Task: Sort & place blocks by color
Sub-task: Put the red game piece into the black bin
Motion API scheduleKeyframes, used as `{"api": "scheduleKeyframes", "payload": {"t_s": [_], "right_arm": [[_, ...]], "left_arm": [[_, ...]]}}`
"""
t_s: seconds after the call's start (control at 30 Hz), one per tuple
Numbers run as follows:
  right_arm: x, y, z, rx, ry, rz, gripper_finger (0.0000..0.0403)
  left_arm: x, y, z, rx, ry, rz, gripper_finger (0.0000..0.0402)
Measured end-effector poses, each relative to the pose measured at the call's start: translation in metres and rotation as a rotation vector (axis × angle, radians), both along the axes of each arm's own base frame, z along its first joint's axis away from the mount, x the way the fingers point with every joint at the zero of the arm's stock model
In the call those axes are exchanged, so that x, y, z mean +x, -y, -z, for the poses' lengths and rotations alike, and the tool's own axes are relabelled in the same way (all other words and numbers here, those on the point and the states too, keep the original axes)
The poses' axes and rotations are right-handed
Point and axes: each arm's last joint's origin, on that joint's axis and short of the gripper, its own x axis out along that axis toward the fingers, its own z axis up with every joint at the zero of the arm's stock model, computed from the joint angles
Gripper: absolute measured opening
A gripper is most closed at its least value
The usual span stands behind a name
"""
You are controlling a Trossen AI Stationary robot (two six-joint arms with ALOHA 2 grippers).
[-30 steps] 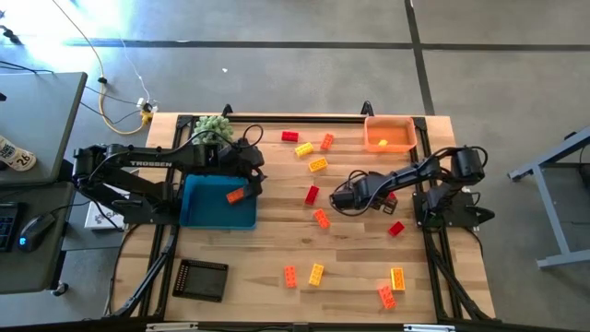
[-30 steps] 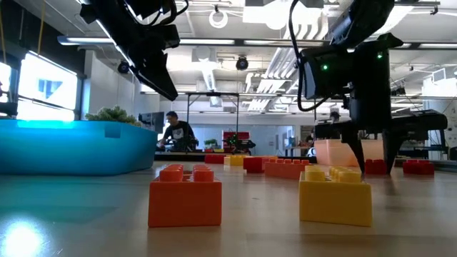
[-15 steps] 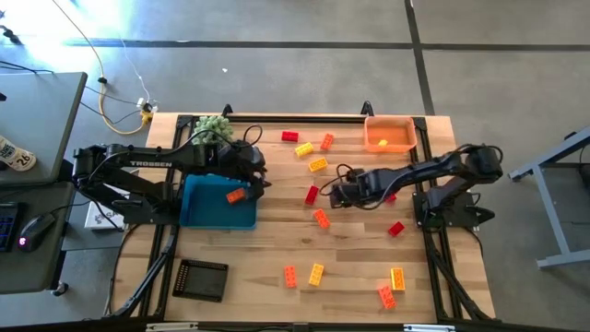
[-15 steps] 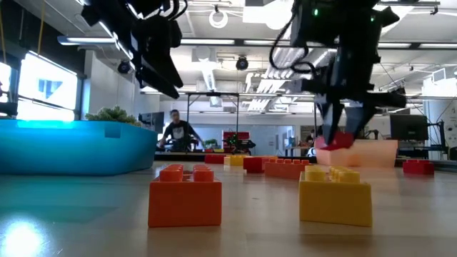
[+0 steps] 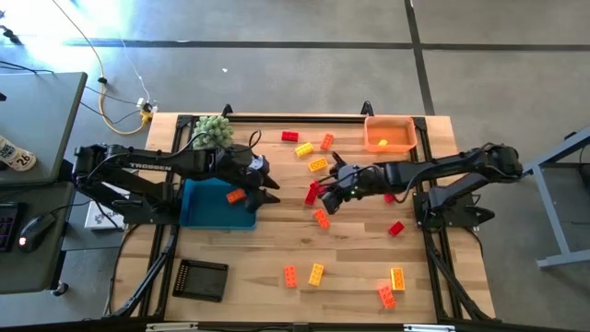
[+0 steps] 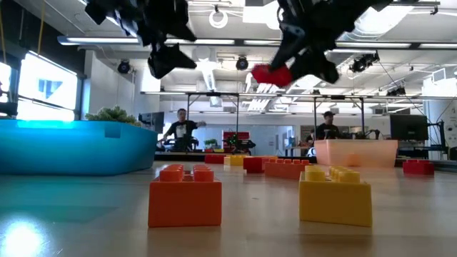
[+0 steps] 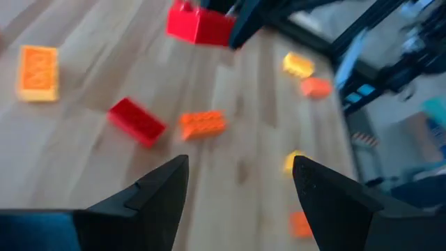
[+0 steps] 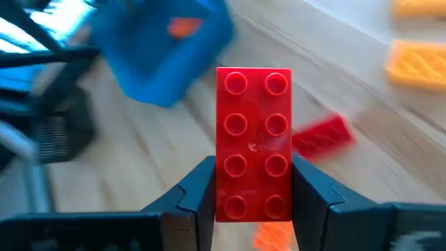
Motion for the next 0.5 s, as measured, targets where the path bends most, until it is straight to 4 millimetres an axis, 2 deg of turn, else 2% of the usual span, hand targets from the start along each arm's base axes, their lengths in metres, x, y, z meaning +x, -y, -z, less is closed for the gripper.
{"api": "scheduleKeyframes", "payload": {"t_s": [0.27, 0.5], "right_arm": [[0.012, -0.003, -0.018, -0.018, 0.214, -0.134, 0.0115], [0.018, -0.005, -0.033, -0.016, 0.389, -0.195, 0.0115]], "left_arm": [[0.009, 0.012, -0.013, -0.089, 0.138, -0.023, 0.0246], [0.011, 0.010, -0.018, -0.197, 0.186, -0.133, 0.0246]]}}
